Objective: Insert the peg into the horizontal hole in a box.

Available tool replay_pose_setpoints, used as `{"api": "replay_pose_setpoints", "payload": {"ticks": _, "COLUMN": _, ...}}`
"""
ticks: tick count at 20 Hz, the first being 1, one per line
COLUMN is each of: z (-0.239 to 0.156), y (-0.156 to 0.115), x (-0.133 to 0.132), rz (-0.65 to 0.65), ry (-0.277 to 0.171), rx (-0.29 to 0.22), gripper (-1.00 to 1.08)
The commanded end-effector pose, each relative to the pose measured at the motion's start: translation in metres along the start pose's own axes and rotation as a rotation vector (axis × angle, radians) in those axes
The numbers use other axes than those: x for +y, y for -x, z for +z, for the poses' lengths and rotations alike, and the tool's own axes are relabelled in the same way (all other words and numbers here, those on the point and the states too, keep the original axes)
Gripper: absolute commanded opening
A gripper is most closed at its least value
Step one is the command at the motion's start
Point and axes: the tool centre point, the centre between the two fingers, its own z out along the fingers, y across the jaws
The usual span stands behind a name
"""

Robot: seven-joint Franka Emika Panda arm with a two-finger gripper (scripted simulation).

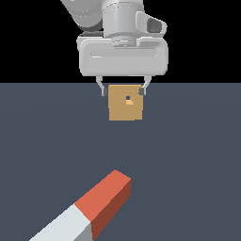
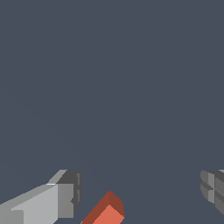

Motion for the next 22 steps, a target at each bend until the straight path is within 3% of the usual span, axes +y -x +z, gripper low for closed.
{"api": "replay_pose_setpoints", "payload": {"ticks": 1, "z": 0.0, "y": 0.0, "x": 0.0, "rz": 0.0, "ry": 0.0, "rx": 0.0, "gripper": 1.0}}
{"api": "replay_pose_setpoints", "payload": {"ticks": 4, "z": 0.003, "y": 0.007, "x": 0.0, "rz": 0.02, "ry": 0.0, "rx": 0.0, "gripper": 1.0}}
{"api": "replay_pose_setpoints", "payload": {"ticks": 8, "z": 0.015, "y": 0.039, "x": -0.003, "rz": 0.108, "ry": -0.002, "rx": -0.001, "gripper": 1.0}}
{"api": "replay_pose_setpoints", "payload": {"ticks": 12, "z": 0.037, "y": 0.094, "x": -0.015, "rz": 0.26, "ry": -0.004, "rx": -0.003, "gripper": 1.0}}
{"api": "replay_pose_setpoints", "payload": {"ticks": 17, "z": 0.07, "y": 0.171, "x": -0.049, "rz": 0.491, "ry": -0.009, "rx": -0.005, "gripper": 1.0}}
{"api": "replay_pose_setpoints", "payload": {"ticks": 22, "z": 0.092, "y": 0.218, "x": -0.083, "rz": 0.65, "ry": -0.012, "rx": -0.005, "gripper": 1.0}}
